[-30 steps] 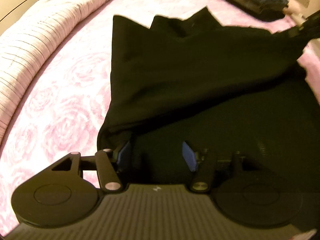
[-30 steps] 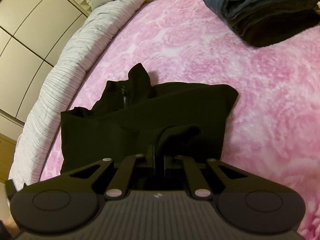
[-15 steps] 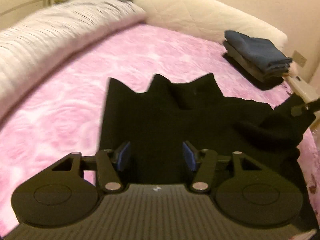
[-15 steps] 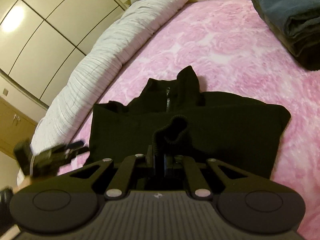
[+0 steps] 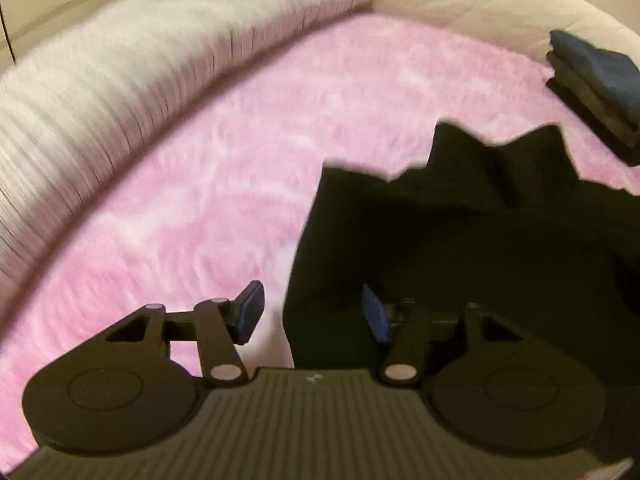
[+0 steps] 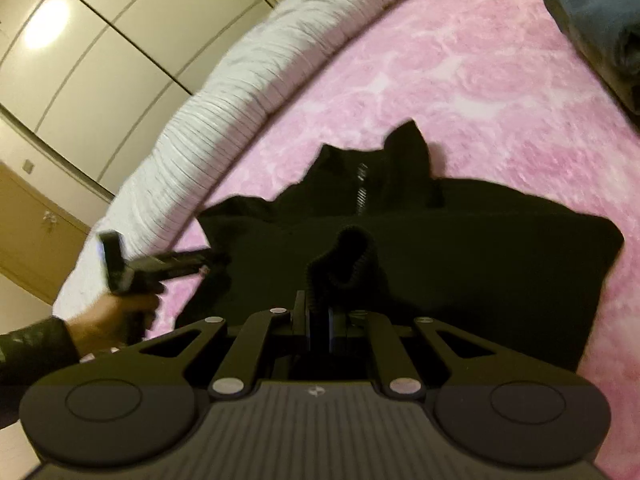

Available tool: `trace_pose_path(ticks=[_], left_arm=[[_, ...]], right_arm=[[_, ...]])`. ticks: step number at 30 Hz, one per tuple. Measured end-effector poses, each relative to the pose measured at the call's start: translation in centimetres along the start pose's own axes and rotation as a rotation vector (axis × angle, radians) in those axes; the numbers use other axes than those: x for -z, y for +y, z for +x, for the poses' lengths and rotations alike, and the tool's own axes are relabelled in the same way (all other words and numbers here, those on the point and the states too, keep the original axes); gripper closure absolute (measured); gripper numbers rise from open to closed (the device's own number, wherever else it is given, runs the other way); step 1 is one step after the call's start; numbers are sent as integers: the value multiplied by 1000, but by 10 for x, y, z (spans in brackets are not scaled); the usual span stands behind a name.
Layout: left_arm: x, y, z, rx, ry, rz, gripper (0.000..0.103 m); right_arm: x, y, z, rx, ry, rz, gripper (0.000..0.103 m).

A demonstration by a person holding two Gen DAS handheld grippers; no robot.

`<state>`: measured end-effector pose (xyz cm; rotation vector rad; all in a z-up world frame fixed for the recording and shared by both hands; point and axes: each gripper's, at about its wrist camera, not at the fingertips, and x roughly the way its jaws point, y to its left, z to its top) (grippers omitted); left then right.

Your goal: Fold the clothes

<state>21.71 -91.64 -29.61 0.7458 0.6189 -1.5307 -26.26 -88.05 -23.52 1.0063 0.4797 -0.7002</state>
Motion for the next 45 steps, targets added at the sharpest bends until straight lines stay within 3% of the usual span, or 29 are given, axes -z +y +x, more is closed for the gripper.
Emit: trace_pose_path(ticks=[2,4,7,10,12,15,18,22,26,29,31,34,38,40,45], left_arm=[[-8,-6,-26,26,-70,8,55],[-13,-14,-46,132,-118,13,54],[-17,-33,-23,230,-30,100,53],[-18,-24,22,153,25,103,57],[-24,-5,46,98,37,30,56],[-28,15,64,50,44,-38,47],[-33,30,43,35,-2,-90,51],[-27,42,-20,17,-60,-108,49],[9,18,-73,83,7,8,46],[49,-16,-71,146,138,129,45],[71,-29,-52,133,211,195,45],[86,-22,-31,90,225,136,45],[84,-15,-31,86,210,74,45],[83,-15,-36,82,205,67,45],[77,-18,-57,84,185,40,45]], right_arm=[[2,-8,2,16,8,25,94],[2,-14,4,27,9,39,94],[1,-18,12,20,19,42,94],[-4,-14,20,2,30,22,94],[-8,-9,20,-9,24,0,94],[-12,-6,17,-17,20,-20,94],[-12,-8,13,-11,21,-19,94],[-9,-18,9,11,16,15,94],[-9,-25,7,22,10,53,94],[-13,-23,12,28,19,49,94],[-17,-19,18,28,31,40,94],[-28,-9,24,29,53,-2,94],[-46,13,-6,-79,-94,-210,94],[-41,4,-13,-20,-100,-244,94],[1,-65,4,219,117,-23,93]])
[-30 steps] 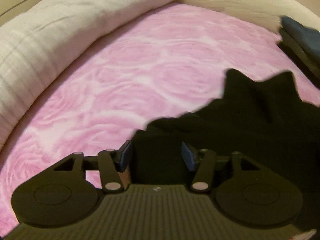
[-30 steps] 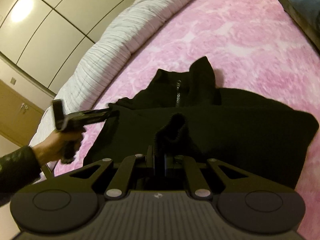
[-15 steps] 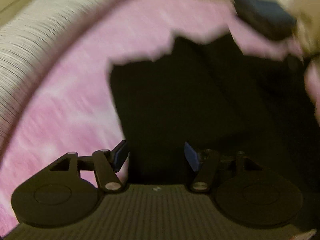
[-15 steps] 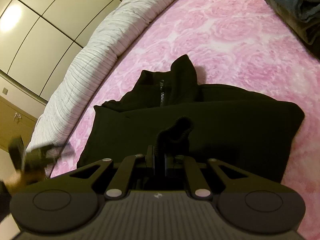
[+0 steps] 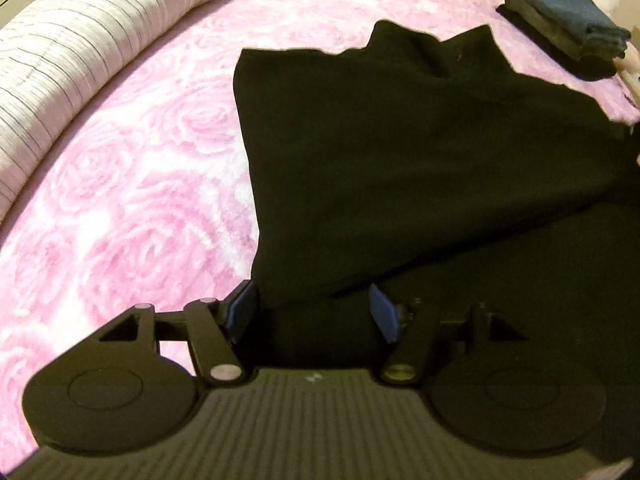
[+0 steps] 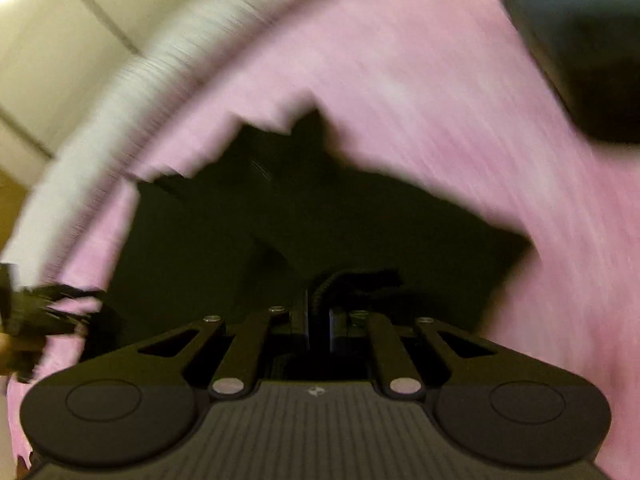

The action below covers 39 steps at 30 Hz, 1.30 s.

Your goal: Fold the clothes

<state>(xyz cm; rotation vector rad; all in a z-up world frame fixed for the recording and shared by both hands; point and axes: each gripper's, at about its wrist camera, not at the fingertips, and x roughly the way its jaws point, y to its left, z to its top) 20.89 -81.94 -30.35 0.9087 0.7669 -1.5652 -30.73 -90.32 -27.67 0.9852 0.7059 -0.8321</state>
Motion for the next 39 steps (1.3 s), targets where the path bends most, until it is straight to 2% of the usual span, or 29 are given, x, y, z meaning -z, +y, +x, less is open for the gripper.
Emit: trace_pose_path(ticks=[2,8,9,11,13,17,18,19,20,23,26,29,31,33,35,37,39], left_arm=[[-4,-7,-12,12,-26,3,45],[-24,-34,-25,65,-89,20,40],[-26,-37,-23,69,-91,25,40],[-26,-44,-21,75,-93,19,39],[-22,-49,-15,84,-81,8,38],[-15,-69,-14,99,-48,17,38],[-13,-73,-15,102,-48,23,38],[-11,-77,-16,104,-51,27,38],[-9,-81,-18,106,-54,30,38],[-11,-93,-23,118,-87,30,38],[-20,-107,-25,139,-125,27,36],[-38,-122,-15,159,-159,18,34],[-49,-126,-3,135,-158,25,34],[-56,-127,14,101,-129,27,34],[-60,-124,34,57,-71,24,34],[-53,-113,52,2,-9,17,34],[-43,-93,56,3,-18,-37,31]], right_arm=[[12,-13,2,11,27,69,93],[3,8,-5,-16,-7,31,93],[-2,17,-14,-69,-65,3,93],[-4,36,-51,-184,-283,-135,93],[8,45,-70,-167,-390,-292,96],[31,-8,-26,-101,-143,-12,92],[36,-20,-16,-85,-92,52,87],[40,-25,-15,-75,-97,81,76],[42,-29,-14,-61,-101,103,72],[44,-35,-15,-65,-100,140,71],[43,-24,-29,32,-134,112,71],[40,-4,-50,109,-248,49,68],[31,17,-53,50,-289,-24,68],[20,39,-34,-75,-252,-121,68],[12,49,-4,-171,-181,-151,70],[7,49,32,-192,-96,-129,69],[5,45,67,-214,16,-115,69]])
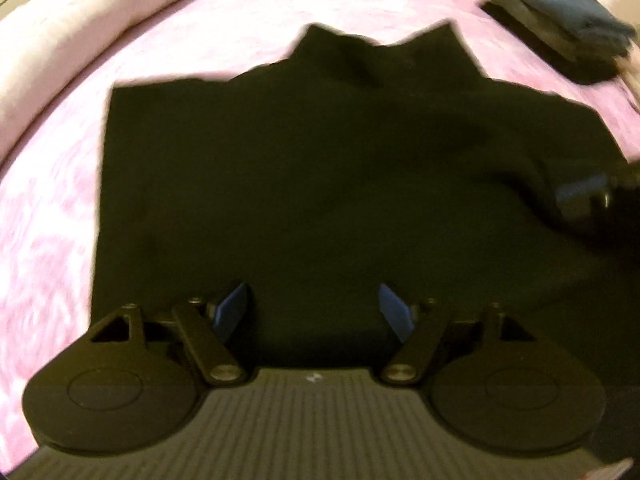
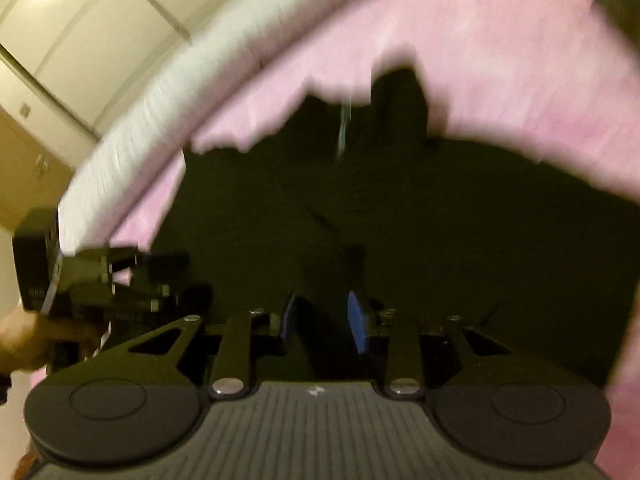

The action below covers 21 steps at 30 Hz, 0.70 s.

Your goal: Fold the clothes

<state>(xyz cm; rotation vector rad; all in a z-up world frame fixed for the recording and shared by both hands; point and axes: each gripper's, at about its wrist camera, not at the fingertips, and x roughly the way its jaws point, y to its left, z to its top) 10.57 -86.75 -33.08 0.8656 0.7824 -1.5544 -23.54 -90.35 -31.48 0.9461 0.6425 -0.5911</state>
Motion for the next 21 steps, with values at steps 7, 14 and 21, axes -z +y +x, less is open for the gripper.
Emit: trace_pose_path(ticks=[7,14,21], left_arm=[[9,31,-19,-82,12,-50,34],[26,49,-40,-127,47,-80,32],[74,85,-105,-210,46,-235,31]], right_arm=[[-5,-29,-14,117,-68,8,82],[4,-47,-41,148,-88,34,83],[23,-46,-100,288,-216,174,72]])
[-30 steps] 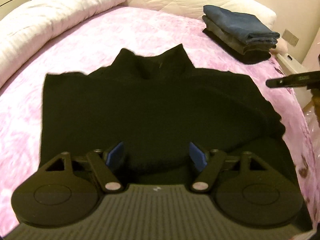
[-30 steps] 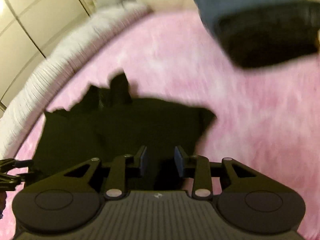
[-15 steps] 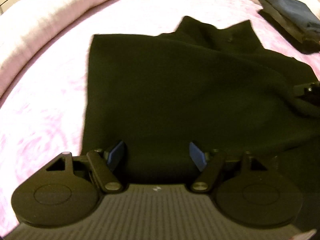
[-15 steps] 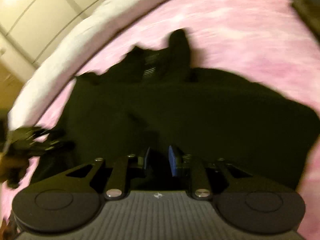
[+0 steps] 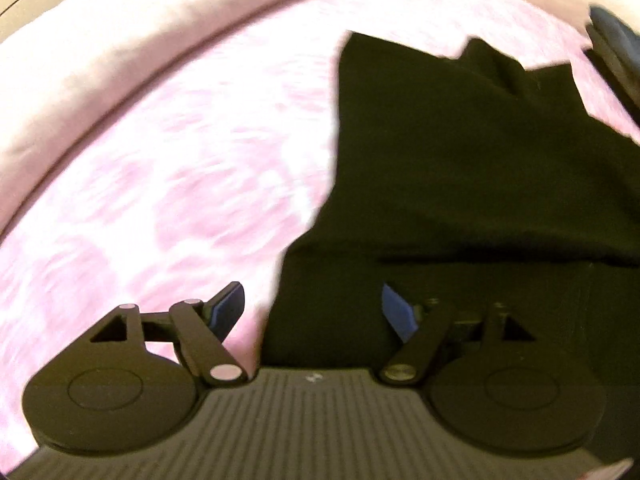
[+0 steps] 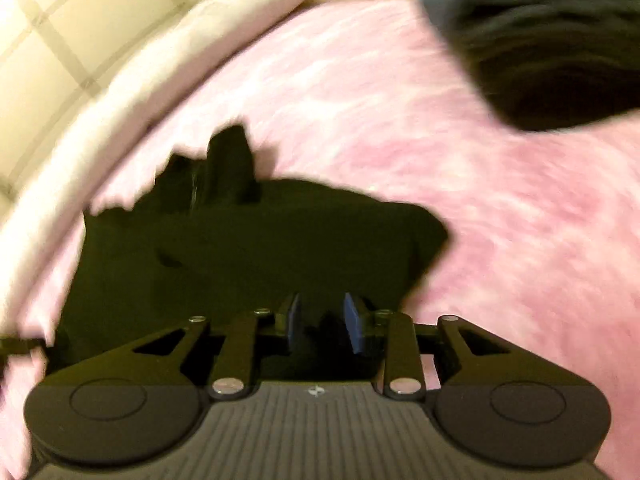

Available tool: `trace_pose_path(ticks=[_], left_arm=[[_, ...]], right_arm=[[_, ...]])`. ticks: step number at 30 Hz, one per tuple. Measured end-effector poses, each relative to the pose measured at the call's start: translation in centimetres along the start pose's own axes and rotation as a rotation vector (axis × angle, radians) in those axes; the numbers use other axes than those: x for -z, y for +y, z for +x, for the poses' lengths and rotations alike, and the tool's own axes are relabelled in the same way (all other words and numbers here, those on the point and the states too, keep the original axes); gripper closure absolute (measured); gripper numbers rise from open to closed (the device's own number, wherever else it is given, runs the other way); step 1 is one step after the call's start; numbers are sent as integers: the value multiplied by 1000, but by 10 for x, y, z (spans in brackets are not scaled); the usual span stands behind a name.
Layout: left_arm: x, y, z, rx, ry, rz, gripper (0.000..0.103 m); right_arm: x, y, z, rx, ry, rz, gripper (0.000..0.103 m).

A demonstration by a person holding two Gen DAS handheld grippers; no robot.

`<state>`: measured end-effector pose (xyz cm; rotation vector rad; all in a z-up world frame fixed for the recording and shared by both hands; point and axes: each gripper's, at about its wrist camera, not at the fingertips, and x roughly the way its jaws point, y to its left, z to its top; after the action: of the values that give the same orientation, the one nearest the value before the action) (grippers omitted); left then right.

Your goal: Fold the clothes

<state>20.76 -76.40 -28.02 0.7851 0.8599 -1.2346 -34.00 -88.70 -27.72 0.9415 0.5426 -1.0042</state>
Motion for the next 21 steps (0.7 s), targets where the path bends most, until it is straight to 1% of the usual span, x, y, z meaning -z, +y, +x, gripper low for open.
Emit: trace_pose_path(ticks=[2,3,4,5,8,10,13,14,15,16,17,18,19,21], left_arm=[[16,11,-21,-6,-4,-21,31],[25,16,-31,-8,-3,-28,30],[35,20,-40,-4,2,-37,30],[45,23,-48,0,6,-46,30],[76,31,-72,28,27,-84,26],[92,31,-83,47,35,-94,23],[119,29,-106,71,55,-73,22],[127,28,-114,79,63,-63,22],[134,26,-120,81,67,-52,18],[140,23,-127,82,72,-41,14],[147,21,-134,83,77,-30,13],[153,19,-140,85,81,-19,11],[160,17,-147,86,86,-8,10],[172,16,-156,97,104,-23,8]], right_arm=[[7,0,-23,-5,-5,12,71],[14,3,-35,-8,-1,12,68],[26,7,-46,-8,17,16,61],[37,12,-56,-9,36,20,59],[70,25,-88,-8,94,33,58],[98,36,-105,4,139,54,54],[139,53,-134,8,169,76,46],[151,59,-143,9,178,81,45],[161,66,-150,10,189,83,45],[169,74,-156,11,201,84,41],[176,81,-163,13,217,81,38],[183,89,-170,16,232,77,31],[189,98,-177,18,243,63,29],[199,112,-189,6,258,12,25]])
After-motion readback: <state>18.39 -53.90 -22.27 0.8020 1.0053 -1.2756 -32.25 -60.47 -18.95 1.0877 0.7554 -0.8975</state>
